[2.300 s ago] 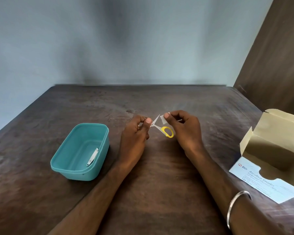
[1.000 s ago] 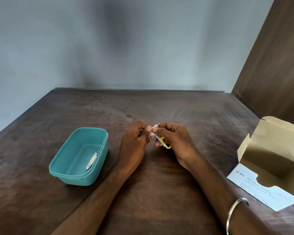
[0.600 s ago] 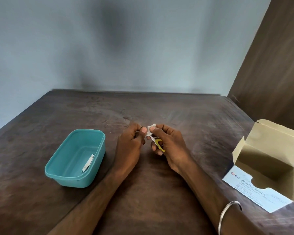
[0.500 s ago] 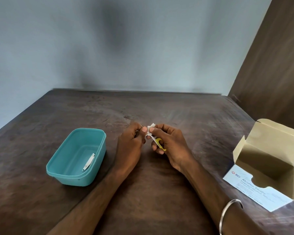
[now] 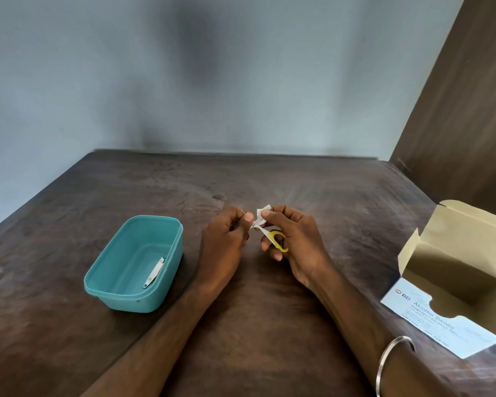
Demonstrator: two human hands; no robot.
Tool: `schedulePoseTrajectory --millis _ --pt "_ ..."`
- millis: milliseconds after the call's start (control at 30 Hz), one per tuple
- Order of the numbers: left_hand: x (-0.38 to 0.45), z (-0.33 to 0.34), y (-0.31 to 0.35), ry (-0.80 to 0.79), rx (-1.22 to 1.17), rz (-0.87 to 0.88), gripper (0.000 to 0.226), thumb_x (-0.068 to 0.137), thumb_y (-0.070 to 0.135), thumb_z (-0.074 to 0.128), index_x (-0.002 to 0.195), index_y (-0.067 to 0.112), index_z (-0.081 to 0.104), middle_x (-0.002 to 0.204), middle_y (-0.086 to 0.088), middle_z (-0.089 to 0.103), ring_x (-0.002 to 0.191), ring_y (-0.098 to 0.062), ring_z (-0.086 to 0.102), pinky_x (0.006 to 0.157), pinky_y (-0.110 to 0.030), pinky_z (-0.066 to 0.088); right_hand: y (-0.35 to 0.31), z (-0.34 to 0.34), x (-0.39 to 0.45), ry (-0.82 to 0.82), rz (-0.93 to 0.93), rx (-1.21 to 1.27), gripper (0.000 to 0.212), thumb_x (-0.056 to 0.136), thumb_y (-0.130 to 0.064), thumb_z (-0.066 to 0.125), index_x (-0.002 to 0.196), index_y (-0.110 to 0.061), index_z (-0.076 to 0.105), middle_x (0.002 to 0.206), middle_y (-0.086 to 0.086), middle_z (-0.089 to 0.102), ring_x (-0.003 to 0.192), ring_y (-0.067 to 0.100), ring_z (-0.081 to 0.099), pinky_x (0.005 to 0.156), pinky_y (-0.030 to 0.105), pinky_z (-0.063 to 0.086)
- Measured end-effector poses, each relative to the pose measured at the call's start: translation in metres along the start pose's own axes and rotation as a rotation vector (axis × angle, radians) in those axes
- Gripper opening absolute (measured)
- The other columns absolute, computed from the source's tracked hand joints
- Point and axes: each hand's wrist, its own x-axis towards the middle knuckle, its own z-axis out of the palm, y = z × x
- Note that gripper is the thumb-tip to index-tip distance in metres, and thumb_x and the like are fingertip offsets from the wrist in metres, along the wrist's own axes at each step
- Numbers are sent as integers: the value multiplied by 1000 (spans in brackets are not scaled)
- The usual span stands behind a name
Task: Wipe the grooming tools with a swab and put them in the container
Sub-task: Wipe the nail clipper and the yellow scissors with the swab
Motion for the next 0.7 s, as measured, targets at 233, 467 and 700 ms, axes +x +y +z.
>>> schedulePoseTrajectory --millis 233,467,700 --pt "-4 0 2 102 148 82 21 88 39 68 103 28 58 77 8 64 70 -2 61 61 -21 48 1 1 3 94 -16 26 8 97 -15 60 94 -8 63 72 5 68 43 18 52 33 20 29" --pt "-5 -1 -3 115 528 440 38 82 18 77 118 25 68 98 0 75 87 -17 69 71 -19 42 0 -4 3 113 -1 28 9 96 -18 63 95 -9 64 79 10 72 49 24 65 33 20 38" --pt "0 0 -9 168 357 317 15 89 11 68 100 22 69 80 3 74 72 -14 68 64 -27 47 -4 -7 4 161 27 60 6 96 -20 63 96 -15 65 83 12 73 53 23 67 36 22 41"
